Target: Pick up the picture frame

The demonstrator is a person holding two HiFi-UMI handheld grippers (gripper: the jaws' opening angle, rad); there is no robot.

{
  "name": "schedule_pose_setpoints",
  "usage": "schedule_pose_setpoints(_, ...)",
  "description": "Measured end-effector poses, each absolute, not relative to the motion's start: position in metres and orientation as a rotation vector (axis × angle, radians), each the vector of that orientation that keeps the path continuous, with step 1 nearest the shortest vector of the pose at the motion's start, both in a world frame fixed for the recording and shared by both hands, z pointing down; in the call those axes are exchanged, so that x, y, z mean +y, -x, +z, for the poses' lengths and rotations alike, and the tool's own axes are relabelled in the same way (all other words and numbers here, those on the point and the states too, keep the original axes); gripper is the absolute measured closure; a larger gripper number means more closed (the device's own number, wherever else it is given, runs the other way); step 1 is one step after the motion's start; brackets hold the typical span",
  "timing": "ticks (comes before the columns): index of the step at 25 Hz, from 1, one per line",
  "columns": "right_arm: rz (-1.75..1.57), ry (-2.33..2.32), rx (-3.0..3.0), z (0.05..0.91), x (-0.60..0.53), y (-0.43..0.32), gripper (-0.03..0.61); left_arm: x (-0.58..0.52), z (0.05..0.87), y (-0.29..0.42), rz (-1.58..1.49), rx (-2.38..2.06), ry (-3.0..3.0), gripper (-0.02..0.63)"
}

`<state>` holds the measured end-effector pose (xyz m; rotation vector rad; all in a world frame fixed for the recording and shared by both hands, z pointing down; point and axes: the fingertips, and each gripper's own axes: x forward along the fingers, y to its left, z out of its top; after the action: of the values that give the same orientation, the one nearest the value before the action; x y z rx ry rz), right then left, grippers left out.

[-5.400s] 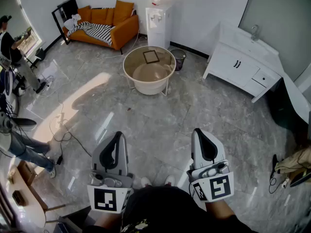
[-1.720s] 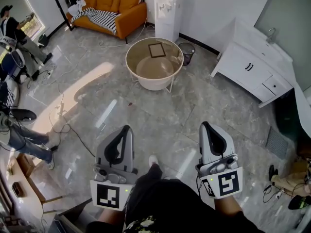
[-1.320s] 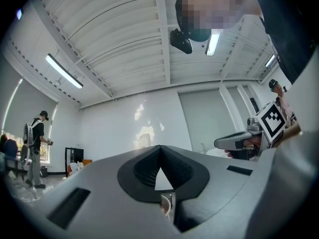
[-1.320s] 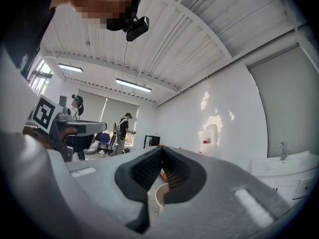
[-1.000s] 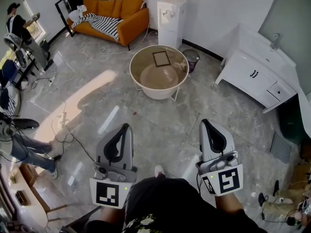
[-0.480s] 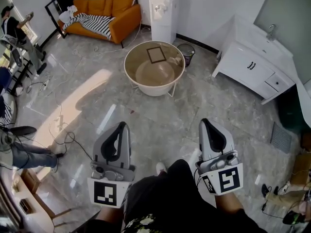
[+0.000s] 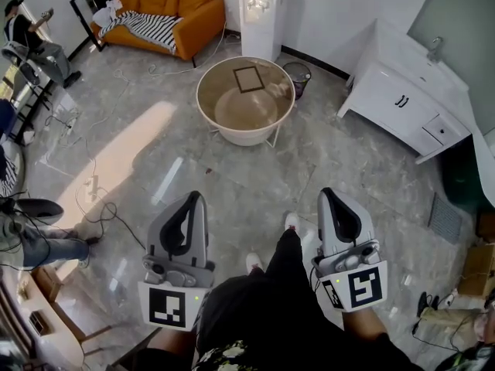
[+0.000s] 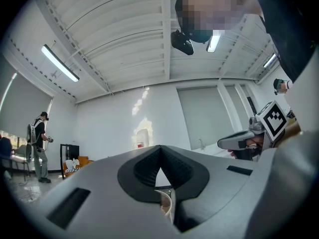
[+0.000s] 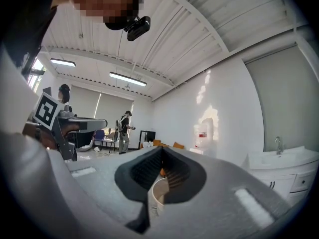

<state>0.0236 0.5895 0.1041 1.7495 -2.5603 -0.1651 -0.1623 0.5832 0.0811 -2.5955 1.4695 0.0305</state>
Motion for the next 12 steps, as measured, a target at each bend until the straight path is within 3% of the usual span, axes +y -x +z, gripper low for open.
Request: schedule_pose_setpoints(12,-0.188,-1.724,-2.608,0.099,0.53,-0.052,0.581,0.532,0.072,0.131,0.061,1.494,2.548,0.611)
